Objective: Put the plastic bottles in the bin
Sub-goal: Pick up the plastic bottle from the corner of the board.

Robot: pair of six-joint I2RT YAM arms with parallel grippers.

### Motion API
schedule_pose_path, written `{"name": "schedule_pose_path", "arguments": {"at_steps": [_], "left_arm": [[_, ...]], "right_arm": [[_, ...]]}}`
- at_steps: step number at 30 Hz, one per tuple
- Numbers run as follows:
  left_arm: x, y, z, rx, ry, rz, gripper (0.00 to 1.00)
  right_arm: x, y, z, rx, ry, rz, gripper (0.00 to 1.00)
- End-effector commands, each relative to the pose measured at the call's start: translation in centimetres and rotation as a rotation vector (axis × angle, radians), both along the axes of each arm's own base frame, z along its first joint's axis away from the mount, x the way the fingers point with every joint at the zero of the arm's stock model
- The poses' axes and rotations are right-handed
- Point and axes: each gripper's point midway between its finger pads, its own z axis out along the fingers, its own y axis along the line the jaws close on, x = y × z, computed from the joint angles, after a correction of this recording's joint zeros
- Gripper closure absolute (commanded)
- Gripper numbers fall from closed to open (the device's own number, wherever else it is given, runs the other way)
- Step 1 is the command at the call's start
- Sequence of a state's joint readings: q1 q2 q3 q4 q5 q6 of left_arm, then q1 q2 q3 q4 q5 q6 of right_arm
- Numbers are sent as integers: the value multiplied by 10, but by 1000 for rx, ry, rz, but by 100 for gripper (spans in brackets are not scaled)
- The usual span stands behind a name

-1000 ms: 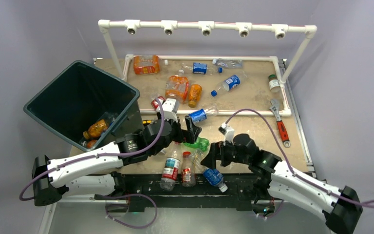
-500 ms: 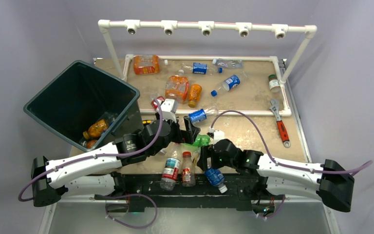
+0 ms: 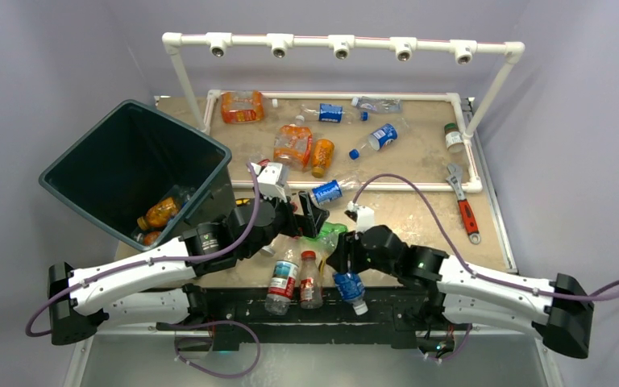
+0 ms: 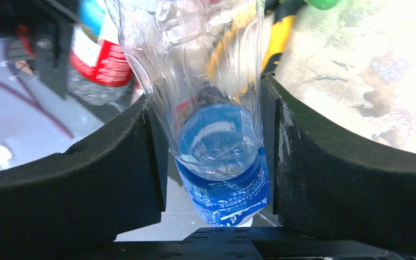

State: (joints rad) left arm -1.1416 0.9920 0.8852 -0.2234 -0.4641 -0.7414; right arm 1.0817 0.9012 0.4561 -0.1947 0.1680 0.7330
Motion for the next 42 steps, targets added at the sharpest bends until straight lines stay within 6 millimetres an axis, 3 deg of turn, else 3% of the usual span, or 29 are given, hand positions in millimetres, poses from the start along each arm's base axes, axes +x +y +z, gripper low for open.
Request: {"name": "schedule_pose_path", "arguments": {"at_steps": [1, 4, 7, 8, 10, 11, 13, 17, 22, 30, 36, 42], "left_arm": [[-1, -5, 32, -70, -48, -22, 3], [-1, -2, 63, -123, -111, -25, 3], [-4, 4, 111, -237, -227, -43, 2], [-6, 6, 129, -285, -276, -54, 2], [-14, 11, 157, -365, -362, -89, 1], [-19, 11, 165, -392, -394, -113, 1], [-29, 9, 173, -427, -442, -170, 1], [-47, -15, 161, -414, -446, -330, 1], [-77, -47, 149, -433, -447, -556, 1], [-93, -74, 137, -464, -420, -705, 5], [-101, -75, 140, -505, -422, -742, 8], [-102, -79, 138, -510, -406, -759, 20]], "right_arm": [[8, 5, 68, 119, -108, -4, 57], [9, 0, 121, 248, -194, -18, 62], [11, -11, 188, 461, -349, -45, 68], [10, -13, 208, 536, -387, -51, 72], [11, -21, 246, 673, -470, -84, 90], [13, -25, 261, 718, -499, -105, 100], [15, -30, 288, 801, -556, -131, 100], [15, -39, 326, 951, -647, -164, 100], [13, -64, 351, 1149, -718, -246, 100], [0, -92, 378, 1347, -763, -269, 100], [-2, -105, 382, 1390, -783, -300, 100], [0, -102, 379, 1402, -777, -300, 100]]}}
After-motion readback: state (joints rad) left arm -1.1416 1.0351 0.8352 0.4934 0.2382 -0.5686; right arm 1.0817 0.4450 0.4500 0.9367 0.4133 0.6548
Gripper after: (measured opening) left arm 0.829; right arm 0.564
